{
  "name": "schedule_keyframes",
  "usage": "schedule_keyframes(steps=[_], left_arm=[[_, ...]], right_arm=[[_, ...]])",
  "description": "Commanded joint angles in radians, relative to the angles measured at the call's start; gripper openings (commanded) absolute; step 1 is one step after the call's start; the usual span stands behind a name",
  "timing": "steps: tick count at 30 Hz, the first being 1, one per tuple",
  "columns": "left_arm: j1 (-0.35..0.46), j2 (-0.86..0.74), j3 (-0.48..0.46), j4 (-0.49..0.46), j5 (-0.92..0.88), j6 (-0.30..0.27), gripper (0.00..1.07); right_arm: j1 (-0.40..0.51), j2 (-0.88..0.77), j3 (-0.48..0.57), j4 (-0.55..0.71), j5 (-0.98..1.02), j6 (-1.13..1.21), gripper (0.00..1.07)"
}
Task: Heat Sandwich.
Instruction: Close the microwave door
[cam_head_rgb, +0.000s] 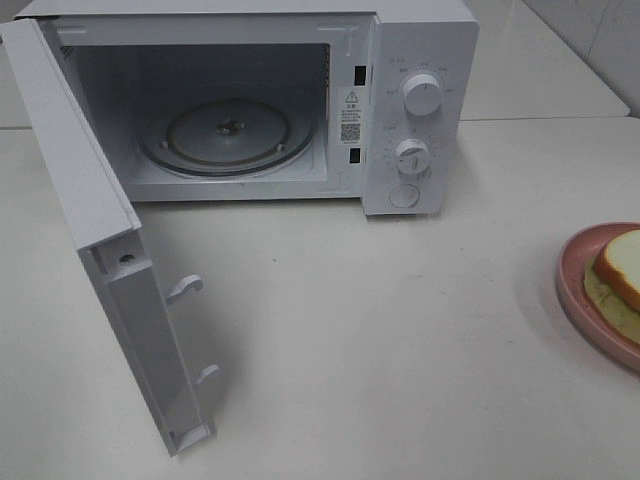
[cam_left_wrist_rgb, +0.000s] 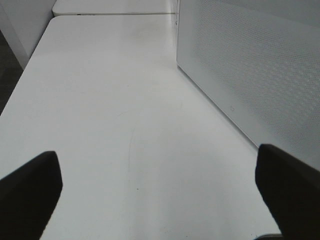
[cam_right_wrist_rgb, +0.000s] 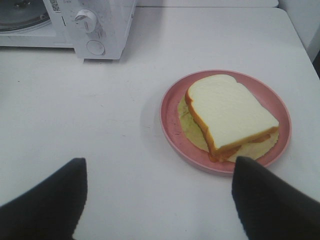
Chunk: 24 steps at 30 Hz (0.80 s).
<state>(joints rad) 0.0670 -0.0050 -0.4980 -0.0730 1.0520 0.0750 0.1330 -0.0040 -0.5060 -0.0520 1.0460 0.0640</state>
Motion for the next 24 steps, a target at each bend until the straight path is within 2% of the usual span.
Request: schedule_keyframes(steps=[1,24], left_arm=[[-0.001,-0.022,0.004,-0.008,-0.014,-0.003,1.01],[-0.001,-0.022,0.004,-0.008,-0.014,-0.003,1.01]], right_arm=[[-0.005,-0.027,0.002,0.004,-0.007,-0.012,0.76],[-0.005,-0.027,0.002,0.004,-0.007,-0.012,0.76]])
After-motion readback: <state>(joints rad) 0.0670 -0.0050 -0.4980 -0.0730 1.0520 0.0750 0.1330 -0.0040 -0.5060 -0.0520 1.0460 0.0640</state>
